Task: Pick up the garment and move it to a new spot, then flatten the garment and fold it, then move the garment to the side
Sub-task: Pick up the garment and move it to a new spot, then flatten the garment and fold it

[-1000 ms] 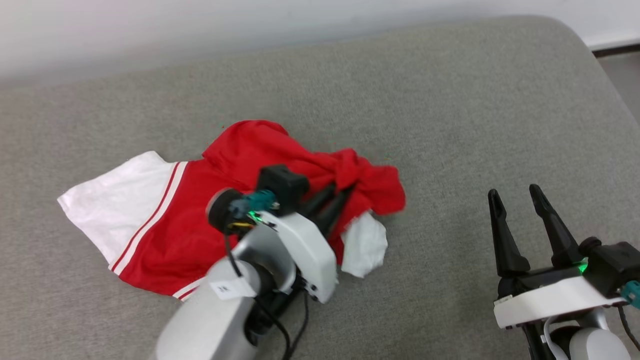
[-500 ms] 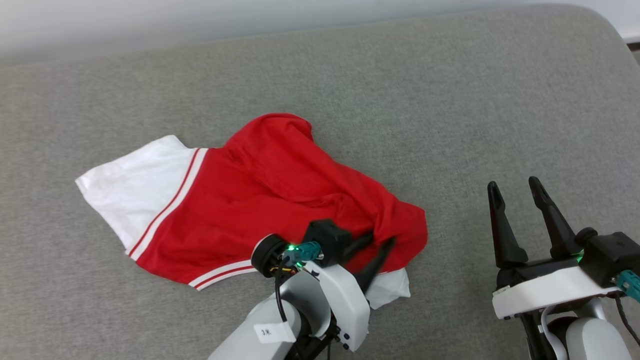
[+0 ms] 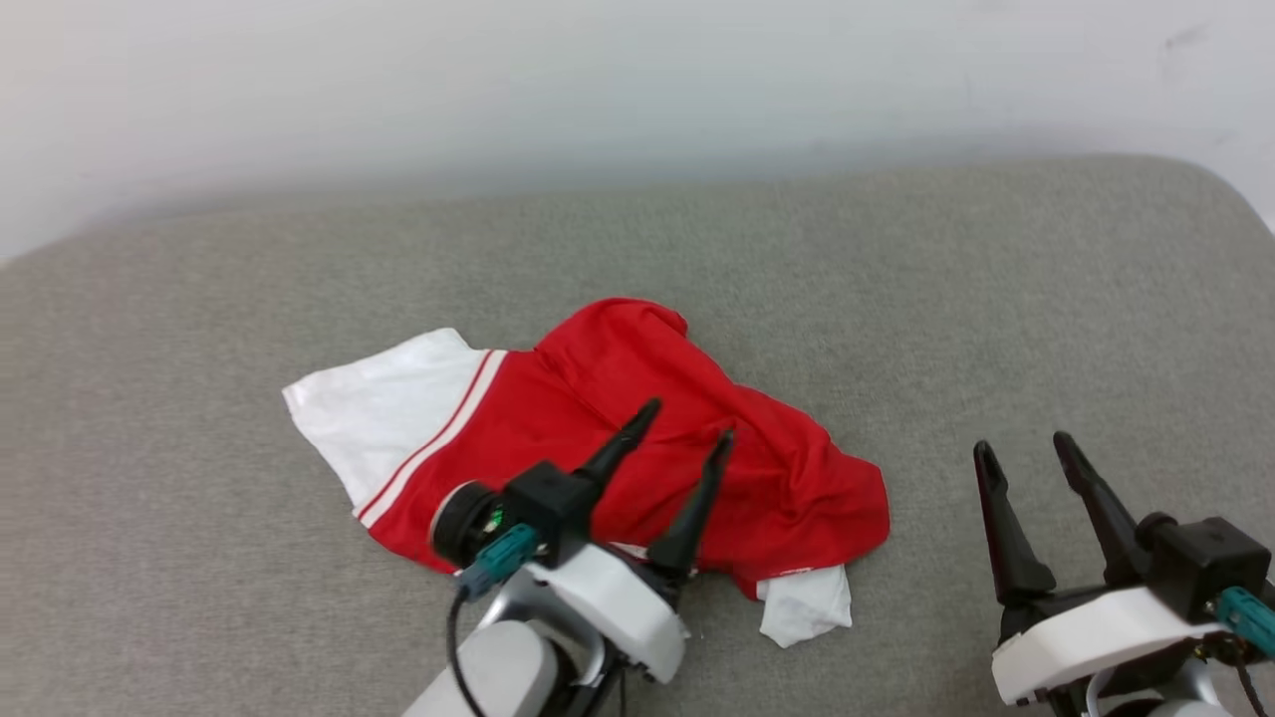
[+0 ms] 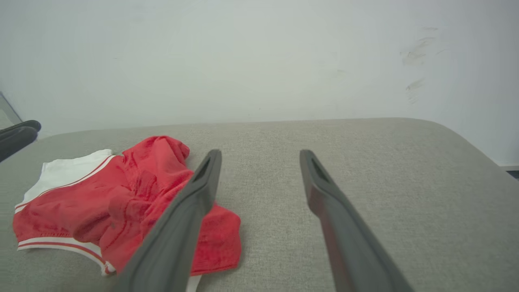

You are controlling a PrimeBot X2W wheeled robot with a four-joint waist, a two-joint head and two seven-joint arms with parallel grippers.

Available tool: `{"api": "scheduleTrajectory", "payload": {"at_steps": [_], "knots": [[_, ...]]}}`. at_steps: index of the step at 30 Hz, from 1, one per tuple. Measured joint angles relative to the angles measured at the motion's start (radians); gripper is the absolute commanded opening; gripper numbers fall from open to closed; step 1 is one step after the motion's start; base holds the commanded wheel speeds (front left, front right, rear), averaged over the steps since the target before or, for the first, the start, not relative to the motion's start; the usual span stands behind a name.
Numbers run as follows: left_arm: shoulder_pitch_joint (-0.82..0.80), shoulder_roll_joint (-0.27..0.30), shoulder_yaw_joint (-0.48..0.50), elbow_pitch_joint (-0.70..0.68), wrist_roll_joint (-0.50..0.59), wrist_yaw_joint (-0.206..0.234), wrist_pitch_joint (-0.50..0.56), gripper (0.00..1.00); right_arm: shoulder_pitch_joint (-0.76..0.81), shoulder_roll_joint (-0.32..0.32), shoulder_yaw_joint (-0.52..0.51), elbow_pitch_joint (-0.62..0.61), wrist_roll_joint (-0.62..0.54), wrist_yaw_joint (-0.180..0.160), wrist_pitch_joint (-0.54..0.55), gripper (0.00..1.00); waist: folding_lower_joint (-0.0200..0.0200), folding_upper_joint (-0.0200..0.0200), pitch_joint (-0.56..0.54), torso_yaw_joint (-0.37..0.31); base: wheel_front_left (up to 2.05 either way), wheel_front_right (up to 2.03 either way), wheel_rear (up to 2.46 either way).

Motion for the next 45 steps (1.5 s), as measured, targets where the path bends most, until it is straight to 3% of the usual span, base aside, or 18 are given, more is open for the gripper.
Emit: {"api": "scheduleTrajectory", "payload": {"at_steps": [12, 18, 25, 33, 39, 45], "knots": [[0.15, 0.083, 0.149, -0.044, -0.003, 0.133, -0.052, 1.0, 0.092, 0.0, 0.001, -0.038, -0.003, 0.0, 0.048, 1.0, -0.0001, 0.0, -0.098, 0.069, 0.0, 0.0, 0.0], [0.218, 0.135, 0.236, -0.072, -0.002, 0.175, -0.058, 1.0, 0.111, 0.0, 0.006, -0.049, 0.003, 0.0, 0.058, 1.0, -0.0001, 0.0, -0.109, 0.083, 0.0, 0.0, 0.0], [0.264, 0.182, 0.297, -0.106, -0.009, 0.184, -0.058, 1.0, 0.132, 0.0, -0.004, -0.051, 0.009, 0.0, 0.069, 1.0, 0.0, 0.0, -0.117, 0.09, 0.0, 0.0, 0.0], [0.285, 0.183, 0.298, -0.128, -0.018, 0.183, -0.059, 1.0, 0.141, 0.0, -0.004, -0.048, 0.014, 0.0, 0.119, 1.0, 0.0, 0.0, -0.114, 0.096, 0.0, 0.0, 0.0], [0.284, 0.174, 0.291, -0.129, -0.026, 0.179, -0.059, 1.0, 0.137, -0.005, 0.088, -0.027, 0.021, 0.0, 0.303, 1.0, 0.0001, 0.0, -0.105, 0.116, 0.0, 0.0, 0.0], [0.26, 0.159, 0.287, -0.128, -0.025, 0.163, -0.059, 1.0, 0.072, -0.087, 0.194, -0.017, 0.058, 0.0, 0.479, 1.0, 0.0001, 0.0, -0.074, 0.143, 0.0, 0.0, 0.0]]}}
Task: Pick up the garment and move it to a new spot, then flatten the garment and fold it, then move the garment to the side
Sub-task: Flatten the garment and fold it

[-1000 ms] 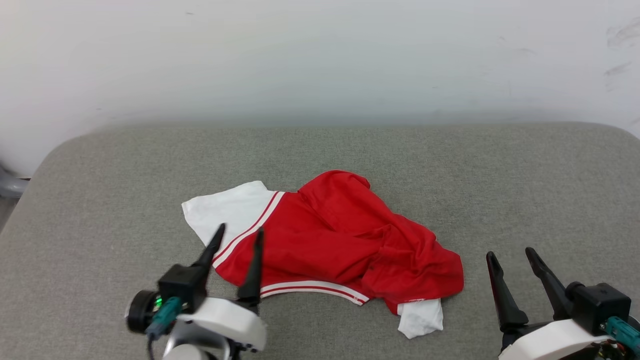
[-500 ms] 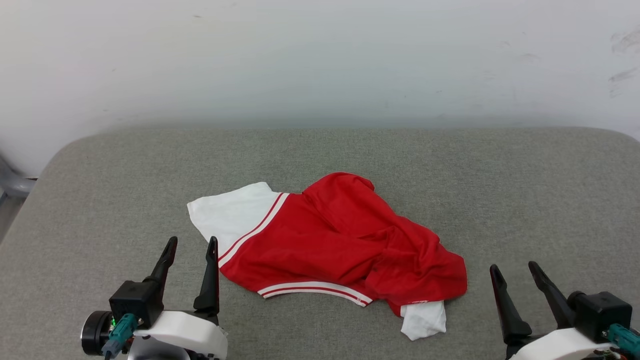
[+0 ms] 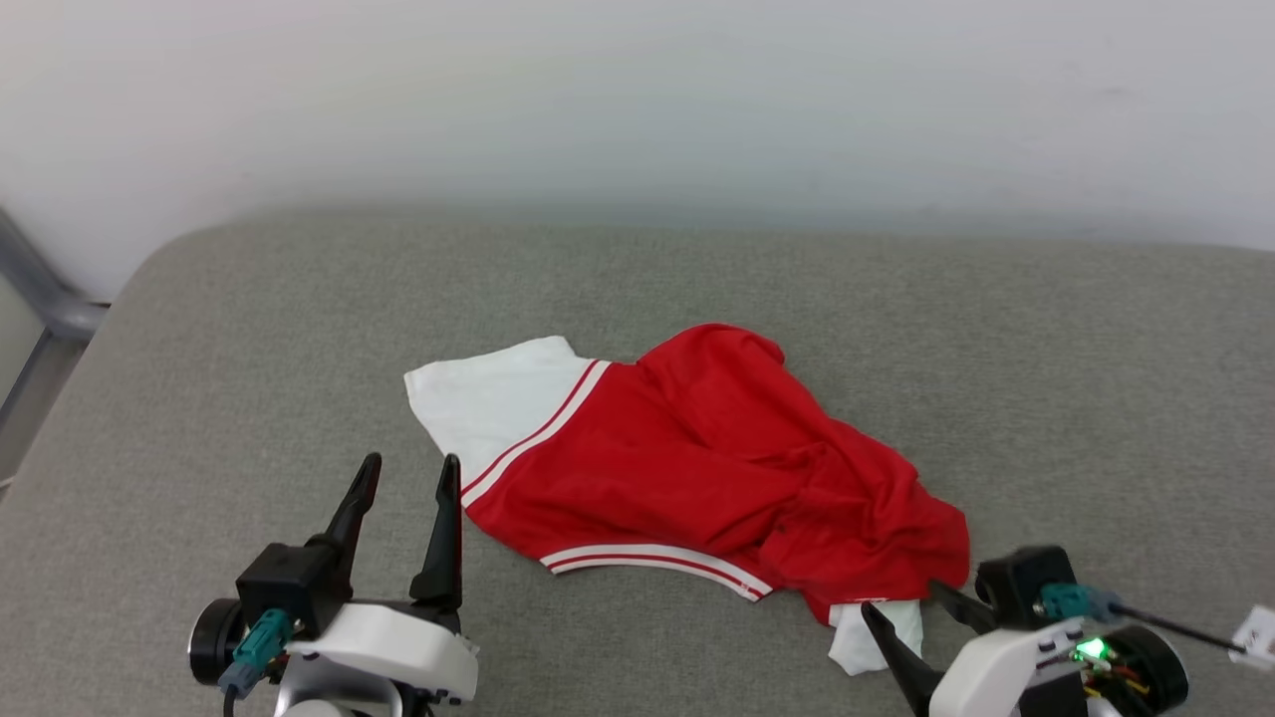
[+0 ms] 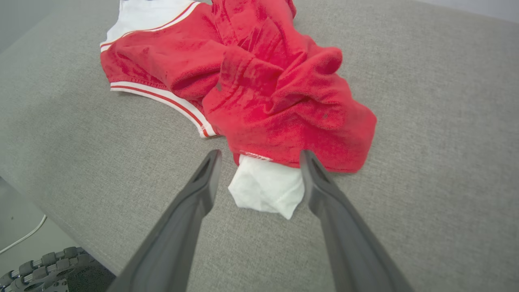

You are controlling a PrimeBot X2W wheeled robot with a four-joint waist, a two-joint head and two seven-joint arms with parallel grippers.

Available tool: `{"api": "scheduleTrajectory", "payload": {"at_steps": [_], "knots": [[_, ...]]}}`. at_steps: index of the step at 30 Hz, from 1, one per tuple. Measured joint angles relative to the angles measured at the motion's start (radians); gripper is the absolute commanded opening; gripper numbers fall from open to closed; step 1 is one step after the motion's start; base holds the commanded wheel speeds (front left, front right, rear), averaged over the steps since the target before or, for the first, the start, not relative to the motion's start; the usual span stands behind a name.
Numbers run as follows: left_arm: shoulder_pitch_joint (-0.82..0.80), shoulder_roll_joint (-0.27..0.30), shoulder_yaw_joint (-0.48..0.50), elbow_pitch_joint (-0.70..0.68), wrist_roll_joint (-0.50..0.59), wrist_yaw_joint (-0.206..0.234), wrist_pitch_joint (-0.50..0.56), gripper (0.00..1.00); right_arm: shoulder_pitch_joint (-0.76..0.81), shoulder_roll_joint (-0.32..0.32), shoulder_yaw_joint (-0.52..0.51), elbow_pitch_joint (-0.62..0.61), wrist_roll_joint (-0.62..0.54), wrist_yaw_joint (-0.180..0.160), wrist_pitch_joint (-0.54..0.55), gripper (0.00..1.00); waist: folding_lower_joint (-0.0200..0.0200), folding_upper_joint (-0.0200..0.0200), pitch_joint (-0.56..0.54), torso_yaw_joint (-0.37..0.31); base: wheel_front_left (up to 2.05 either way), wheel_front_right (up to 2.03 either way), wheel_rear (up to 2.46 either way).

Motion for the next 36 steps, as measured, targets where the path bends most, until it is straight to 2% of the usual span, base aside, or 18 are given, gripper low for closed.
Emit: {"api": "scheduleTrajectory", "payload": {"at_steps": [4, 13, 14, 16, 24, 28, 36], "knots": [[-0.033, -0.017, 0.0, 0.0, 0.007, -0.01, 0.0, 1.0, -0.07, -0.057, 0.034, 0.005, 0.007, 0.0, 0.055, 1.0, 0.0, 0.0, 0.033, 0.025, 0.0, 0.0, 0.0], [-0.071, -0.055, 0.025, 0.005, 0.03, -0.041, -0.001, 1.0, -0.207, -0.116, 0.092, 0.073, 0.03, 0.0, 0.123, 1.0, 0.0001, 0.0, 0.114, 0.064, 0.0, 0.0, 0.0], [-0.072, -0.059, 0.03, 0.007, 0.035, -0.045, -0.001, 1.0, -0.216, -0.119, 0.1, 0.08, 0.032, 0.0, 0.13, 0.64, 0.0001, 0.0, 0.121, 0.067, 0.0, 0.0, 0.0], [-0.077, -0.062, 0.033, 0.014, 0.049, -0.05, -0.001, 1.0, -0.235, -0.128, 0.109, 0.09, 0.042, 0.0, 0.138, 0.0, 0.0001, 0.0, 0.131, 0.071, 0.0, 0.0, 0.0], [-0.088, -0.084, 0.06, 0.016, 0.073, -0.07, -0.001, 1.0, -0.333, -0.145, 0.09, 0.059, 0.066, 0.0, 0.127, 0.0, 0.0001, 0.0, 0.155, 0.068, 0.0, 0.0, 0.0], [-0.104, -0.1, 0.076, 0.014, 0.089, -0.082, -0.001, 1.0, -0.413, -0.151, 0.039, 0.069, 0.066, 0.0, 0.12, 0.0, 0.0001, 0.0, 0.175, 0.064, 0.0, 0.0, 0.0], [-0.149, -0.141, 0.092, 0.02, 0.11, -0.125, -0.001, 1.0, -0.55, -0.162, -0.148, 0.245, 0.086, 0.0, 0.099, 0.0, 0.0001, 0.0, 0.243, 0.075, 0.0, 0.0, 0.0]]}}
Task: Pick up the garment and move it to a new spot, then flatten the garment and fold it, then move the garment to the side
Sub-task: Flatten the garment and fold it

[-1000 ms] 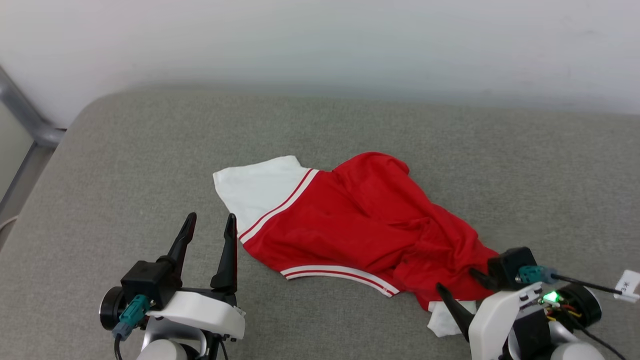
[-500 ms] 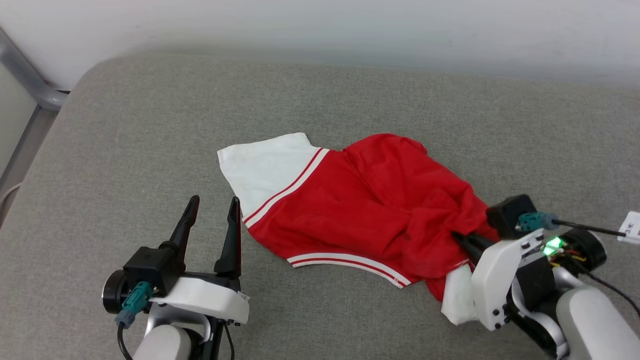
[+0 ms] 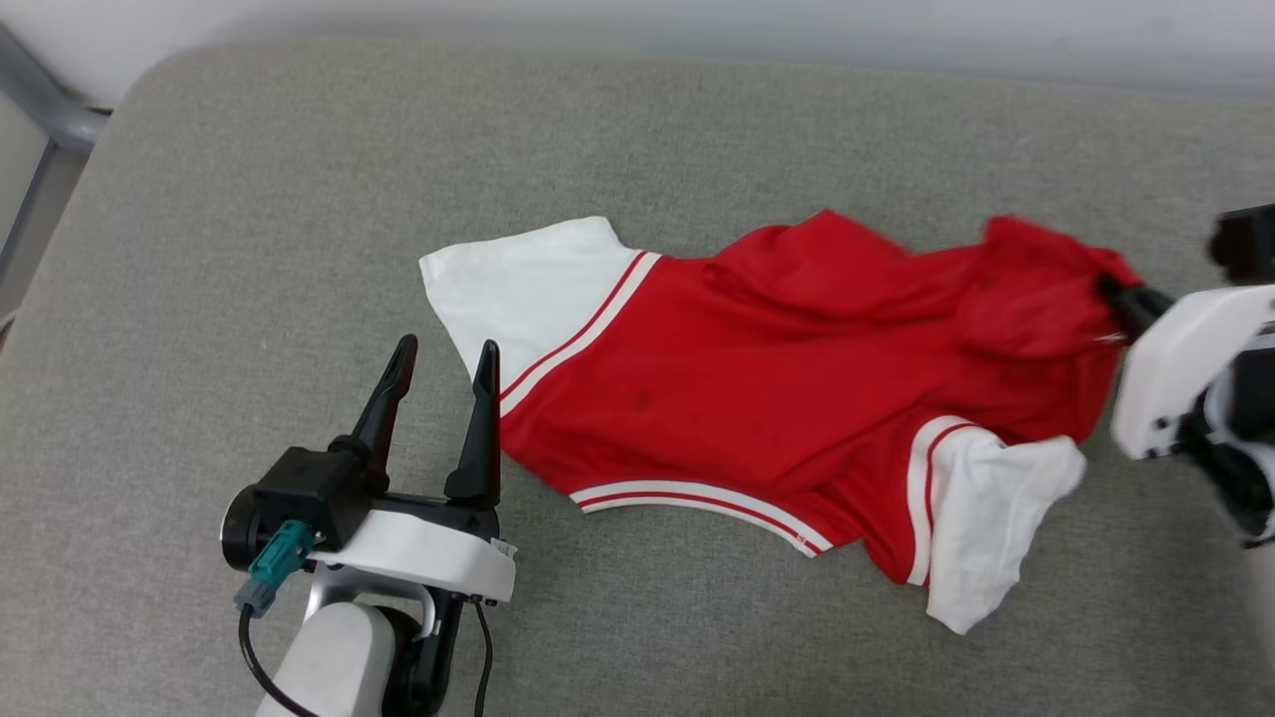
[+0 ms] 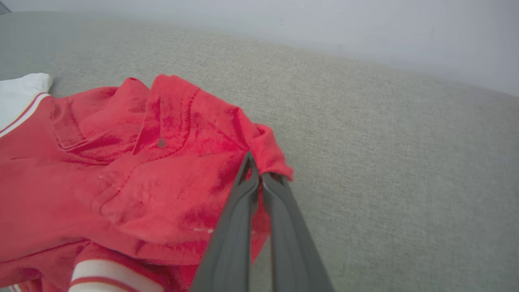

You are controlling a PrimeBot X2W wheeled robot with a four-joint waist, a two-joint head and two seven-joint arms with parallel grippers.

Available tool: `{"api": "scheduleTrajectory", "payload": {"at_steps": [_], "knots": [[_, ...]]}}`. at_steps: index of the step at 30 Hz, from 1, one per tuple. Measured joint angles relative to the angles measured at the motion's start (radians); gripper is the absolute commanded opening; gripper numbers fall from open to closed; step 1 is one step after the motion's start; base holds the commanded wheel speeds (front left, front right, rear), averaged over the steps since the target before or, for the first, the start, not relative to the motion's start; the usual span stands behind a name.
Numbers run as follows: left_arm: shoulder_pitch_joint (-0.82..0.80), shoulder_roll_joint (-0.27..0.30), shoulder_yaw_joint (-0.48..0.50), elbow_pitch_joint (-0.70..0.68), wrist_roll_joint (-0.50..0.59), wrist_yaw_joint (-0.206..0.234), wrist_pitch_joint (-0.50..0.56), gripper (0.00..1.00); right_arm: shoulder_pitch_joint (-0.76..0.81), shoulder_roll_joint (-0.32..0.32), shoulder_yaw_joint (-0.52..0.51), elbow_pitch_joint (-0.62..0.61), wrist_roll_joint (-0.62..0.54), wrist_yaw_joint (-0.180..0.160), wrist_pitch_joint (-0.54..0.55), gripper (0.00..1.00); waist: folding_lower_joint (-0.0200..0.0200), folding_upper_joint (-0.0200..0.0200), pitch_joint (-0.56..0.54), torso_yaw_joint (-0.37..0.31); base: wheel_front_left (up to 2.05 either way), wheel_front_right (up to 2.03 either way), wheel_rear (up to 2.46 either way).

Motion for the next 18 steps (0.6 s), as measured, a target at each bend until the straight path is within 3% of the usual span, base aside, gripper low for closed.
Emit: {"api": "scheduleTrajectory", "payload": {"at_steps": [8, 9, 10, 11, 18], "knots": [[-0.015, -0.029, 0.031, 0.016, 0.023, -0.035, 0.0, 1.0, -0.04, -0.003, -0.174, 0.218, -0.019, 0.0, -0.065, 0.0, -0.0001, 0.0, 0.053, 0.023, 0.0, 0.0, 0.0], [-0.015, -0.031, 0.036, 0.017, 0.026, -0.035, 0.0, 1.0, -0.04, 0.004, -0.184, 0.237, -0.02, 0.0, -0.078, 0.18, 0.0, 0.0, 0.056, 0.025, 0.0, 0.0, 0.0], [-0.015, -0.032, 0.041, 0.019, 0.03, -0.038, 0.0, 1.0, -0.039, 0.011, -0.193, 0.257, -0.02, 0.0, -0.089, 0.49, 0.0, 0.0, 0.057, 0.025, 0.0, 0.0, 0.0], [-0.015, -0.033, 0.044, 0.021, 0.032, -0.044, 0.0, 1.0, -0.038, 0.018, -0.198, 0.276, -0.021, 0.0, -0.101, 1.0, 0.0, 0.0, 0.057, 0.024, 0.0, 0.0, 0.0], [-0.006, -0.043, 0.07, 0.041, 0.049, -0.053, 0.0, 1.0, -0.038, 0.059, -0.219, 0.308, -0.032, 0.0, -0.3, 1.0, 0.0, 0.0, 0.025, 0.011, 0.0, 0.0, 0.0]]}}
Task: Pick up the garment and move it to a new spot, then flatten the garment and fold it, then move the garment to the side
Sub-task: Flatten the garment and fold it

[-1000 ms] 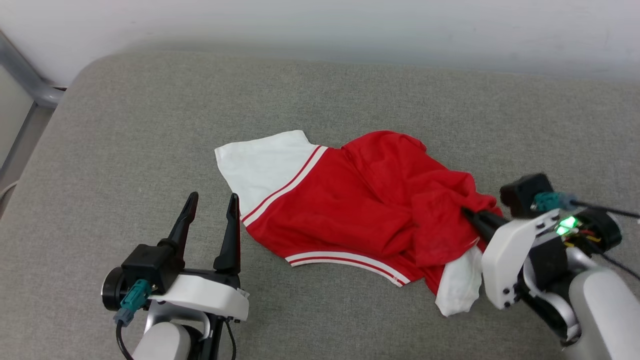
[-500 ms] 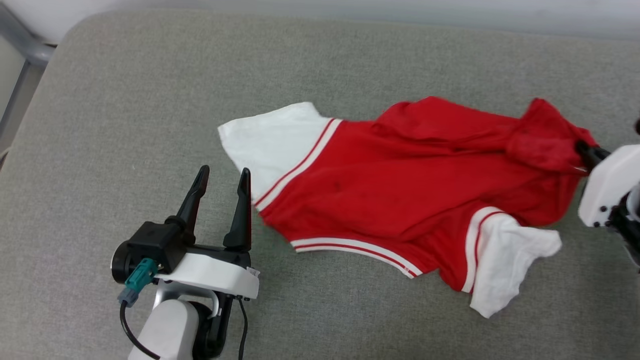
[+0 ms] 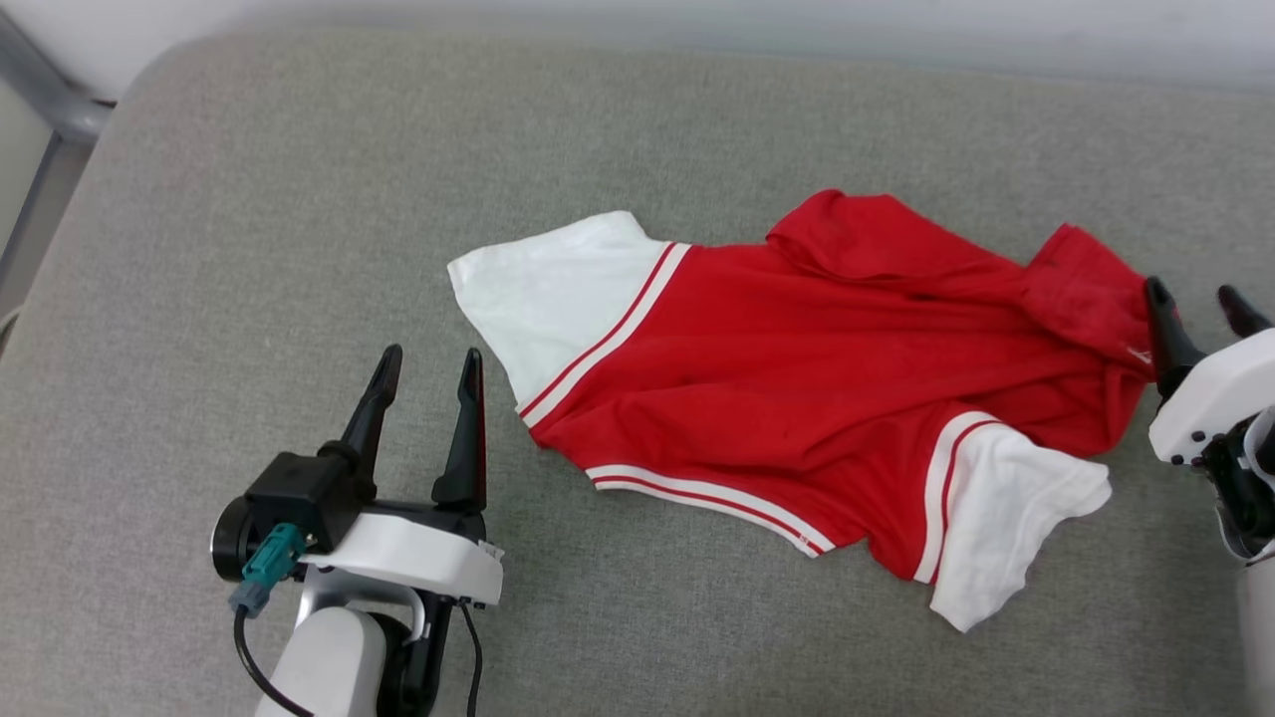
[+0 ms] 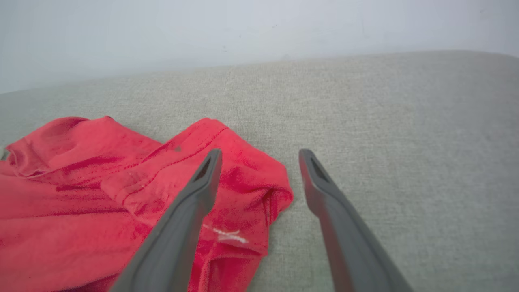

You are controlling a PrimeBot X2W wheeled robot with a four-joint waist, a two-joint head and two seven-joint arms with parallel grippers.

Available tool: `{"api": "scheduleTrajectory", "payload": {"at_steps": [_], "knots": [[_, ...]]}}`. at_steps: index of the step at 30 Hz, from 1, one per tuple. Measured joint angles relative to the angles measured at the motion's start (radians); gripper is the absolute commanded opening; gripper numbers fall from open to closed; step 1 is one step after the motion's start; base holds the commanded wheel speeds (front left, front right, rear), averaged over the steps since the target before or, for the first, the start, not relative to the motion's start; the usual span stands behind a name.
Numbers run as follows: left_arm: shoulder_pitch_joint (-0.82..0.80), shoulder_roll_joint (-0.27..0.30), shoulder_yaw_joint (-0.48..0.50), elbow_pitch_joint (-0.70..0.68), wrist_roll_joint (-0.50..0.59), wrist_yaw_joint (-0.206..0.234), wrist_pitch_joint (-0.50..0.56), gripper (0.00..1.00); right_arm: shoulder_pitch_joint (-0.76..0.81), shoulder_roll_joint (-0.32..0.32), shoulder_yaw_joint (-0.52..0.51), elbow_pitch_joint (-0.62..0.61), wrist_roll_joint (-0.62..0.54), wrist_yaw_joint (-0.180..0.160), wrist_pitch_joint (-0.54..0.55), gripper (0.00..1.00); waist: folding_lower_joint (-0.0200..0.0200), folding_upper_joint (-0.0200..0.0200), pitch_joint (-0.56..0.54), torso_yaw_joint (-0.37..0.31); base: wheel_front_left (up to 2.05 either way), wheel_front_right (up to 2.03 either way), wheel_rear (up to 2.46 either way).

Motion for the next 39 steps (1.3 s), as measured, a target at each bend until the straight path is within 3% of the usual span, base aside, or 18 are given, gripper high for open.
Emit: {"api": "scheduleTrajectory", "payload": {"at_steps": [5, 9, 19, 27, 34, 35, 39], "knots": [[0.023, -0.003, 0.008, 0.018, 0.012, -0.004, 0.0, 1.0, 0.051, 0.028, -0.021, -0.047, -0.062, 0.0, -0.169, 1.0, -0.0001, 0.0, -0.056, -0.014, 0.0, 0.0, 0.0], [0.065, -0.001, 0.009, 0.037, 0.018, 0.001, 0.0, 1.0, 0.144, 0.069, -0.01, -0.122, -0.098, 0.0, -0.241, 1.0, -0.0002, 0.0, -0.114, -0.027, 0.0, 0.0, 0.0], [0.114, 0.015, 0.014, 0.04, 0.02, 0.027, 0.014, 1.0, 0.379, 0.155, 0.044, -0.373, -0.14, 0.0, -0.239, 1.0, -0.0003, 0.0, -0.21, -0.079, 0.0, 0.0, 0.0], [0.138, 0.022, 0.014, 0.036, 0.016, 0.04, 0.033, 1.0, 0.579, 0.185, 0.115, -0.547, -0.128, 0.0, -0.115, 1.0, -0.0003, 0.0, -0.238, -0.109, 0.0, 0.0, 0.0], [0.139, 0.03, 0.012, 0.034, 0.009, 0.044, 0.037, 1.0, 0.633, 0.187, 0.151, -0.563, -0.057, 0.0, 0.162, 1.0, -0.0003, 0.0, -0.228, -0.119, 0.0, 0.0, 0.0], [0.133, 0.028, 0.005, 0.032, 0.008, 0.043, 0.037, 1.0, 0.626, 0.17, 0.175, -0.561, -0.032, 0.0, 0.258, 1.0, -0.0002, 0.0, -0.214, -0.111, 0.0, 0.0, 0.0], [0.107, 0.019, -0.001, 0.03, 0.005, 0.038, 0.03, 1.0, 0.542, 0.109, 0.249, -0.542, 0.008, 0.0, 0.363, 1.0, -0.0001, 0.0, -0.164, -0.085, 0.0, 0.0, 0.0]]}}
